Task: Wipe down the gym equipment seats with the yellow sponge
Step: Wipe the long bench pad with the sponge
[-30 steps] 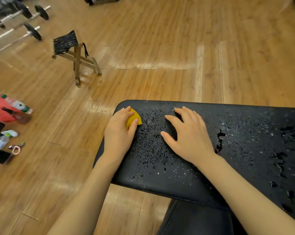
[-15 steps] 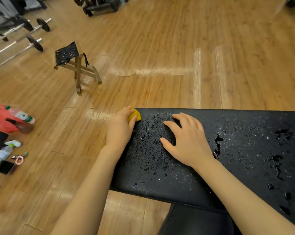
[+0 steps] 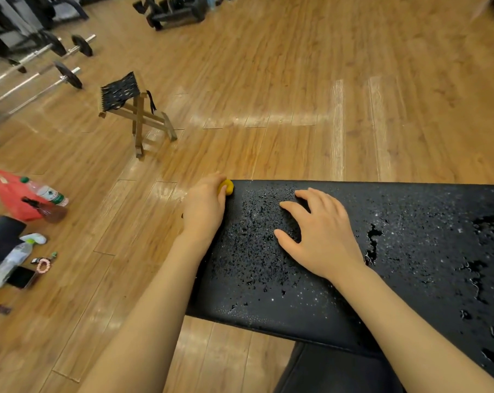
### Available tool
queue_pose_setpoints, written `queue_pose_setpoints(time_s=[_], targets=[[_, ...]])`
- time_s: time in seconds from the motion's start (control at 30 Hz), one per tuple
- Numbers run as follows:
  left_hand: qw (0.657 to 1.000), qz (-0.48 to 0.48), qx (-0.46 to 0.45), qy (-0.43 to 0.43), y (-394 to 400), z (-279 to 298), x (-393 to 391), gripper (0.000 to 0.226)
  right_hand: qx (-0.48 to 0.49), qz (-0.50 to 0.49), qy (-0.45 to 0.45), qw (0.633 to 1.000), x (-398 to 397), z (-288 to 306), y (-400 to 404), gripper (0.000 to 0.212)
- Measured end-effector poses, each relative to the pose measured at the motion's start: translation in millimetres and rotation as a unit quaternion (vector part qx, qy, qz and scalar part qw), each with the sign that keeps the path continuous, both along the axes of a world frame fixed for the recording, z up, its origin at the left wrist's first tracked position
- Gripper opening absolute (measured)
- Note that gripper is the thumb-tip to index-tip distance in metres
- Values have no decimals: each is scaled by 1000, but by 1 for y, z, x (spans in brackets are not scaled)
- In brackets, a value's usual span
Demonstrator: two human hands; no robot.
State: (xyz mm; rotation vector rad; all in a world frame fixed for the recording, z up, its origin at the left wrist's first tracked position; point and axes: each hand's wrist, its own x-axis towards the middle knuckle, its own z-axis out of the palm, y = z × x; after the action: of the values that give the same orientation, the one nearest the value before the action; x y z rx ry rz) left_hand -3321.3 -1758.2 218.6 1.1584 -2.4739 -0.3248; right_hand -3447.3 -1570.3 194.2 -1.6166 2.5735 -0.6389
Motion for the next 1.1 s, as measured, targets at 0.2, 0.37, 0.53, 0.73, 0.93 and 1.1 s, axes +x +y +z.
queue_pose_setpoints(time_s=[0.2, 0.37, 0.53, 0.73, 0.93, 1.1], targets=[[999, 30, 6, 20, 30, -10, 51, 29, 0, -2, -5, 1000, 0, 0, 0, 60], [999, 41, 7, 35, 26, -12, 44, 27, 0, -4, -7, 1000, -1, 0, 0, 60], [998, 47, 16, 30, 3, -3, 7, 28, 1, -5, -3, 1000, -1, -1, 0, 60], [999, 31, 35, 23, 29, -7, 55, 33, -2, -1, -4, 1000, -1, -1, 0, 60], [998, 15, 47, 43, 39, -4, 67, 36, -5, -3, -6, 1000, -1, -1, -1, 60], [998, 19, 46, 30, 11, 4, 18, 35, -7, -3, -1, 1000, -2, -1, -1, 60]])
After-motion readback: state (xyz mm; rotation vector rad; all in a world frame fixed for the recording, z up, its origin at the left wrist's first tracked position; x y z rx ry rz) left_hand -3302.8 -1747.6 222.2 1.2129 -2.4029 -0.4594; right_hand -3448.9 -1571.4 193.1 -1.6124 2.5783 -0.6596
